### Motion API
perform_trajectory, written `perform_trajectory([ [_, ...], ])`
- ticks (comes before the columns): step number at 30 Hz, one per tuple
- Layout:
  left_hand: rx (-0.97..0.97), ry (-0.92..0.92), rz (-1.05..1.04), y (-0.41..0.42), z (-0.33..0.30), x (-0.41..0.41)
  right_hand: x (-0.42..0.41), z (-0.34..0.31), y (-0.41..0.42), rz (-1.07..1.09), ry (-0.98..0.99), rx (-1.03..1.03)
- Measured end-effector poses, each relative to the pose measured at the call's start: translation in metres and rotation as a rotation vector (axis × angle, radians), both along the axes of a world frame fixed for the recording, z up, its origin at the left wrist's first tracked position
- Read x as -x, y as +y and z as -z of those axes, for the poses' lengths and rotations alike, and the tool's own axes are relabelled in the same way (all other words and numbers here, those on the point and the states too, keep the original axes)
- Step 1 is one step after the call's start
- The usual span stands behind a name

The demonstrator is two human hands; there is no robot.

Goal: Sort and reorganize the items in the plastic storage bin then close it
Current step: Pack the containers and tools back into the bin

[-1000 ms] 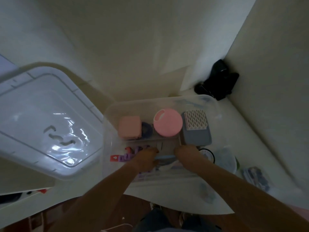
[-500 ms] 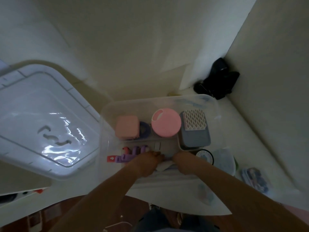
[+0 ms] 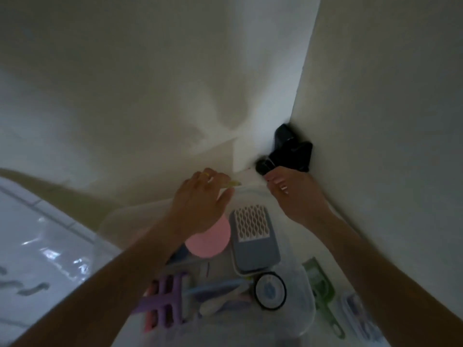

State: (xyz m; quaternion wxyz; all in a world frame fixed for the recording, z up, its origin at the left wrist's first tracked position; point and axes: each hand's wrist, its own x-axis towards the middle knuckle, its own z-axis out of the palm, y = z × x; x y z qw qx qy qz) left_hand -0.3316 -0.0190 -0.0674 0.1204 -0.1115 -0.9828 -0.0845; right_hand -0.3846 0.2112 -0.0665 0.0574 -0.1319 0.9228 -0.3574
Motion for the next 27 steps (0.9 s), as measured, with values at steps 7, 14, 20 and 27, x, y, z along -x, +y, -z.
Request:
perform_trajectory([
  [7,-0.167,-0.952,-0.165,0.005,0.055,0.147,0.103,0.112,-0.01,-0.011,-0.319,0.104],
  [14,0.087,-1.118,-0.186,0.002,0.118,0.182,0.122,0.22,-0.028,-0.335,-0.088,-0.549],
  [20,0.343,-0.842,0.0,0.01,0.108,0.164,0.114,0.195,-0.019,-0.278,0.019,-0.501],
  [27,0.165,-0.02,0.264,-0.01,-0.021,0.062,0.055,0.006,0.025,-0.23,0.528,-0.071],
])
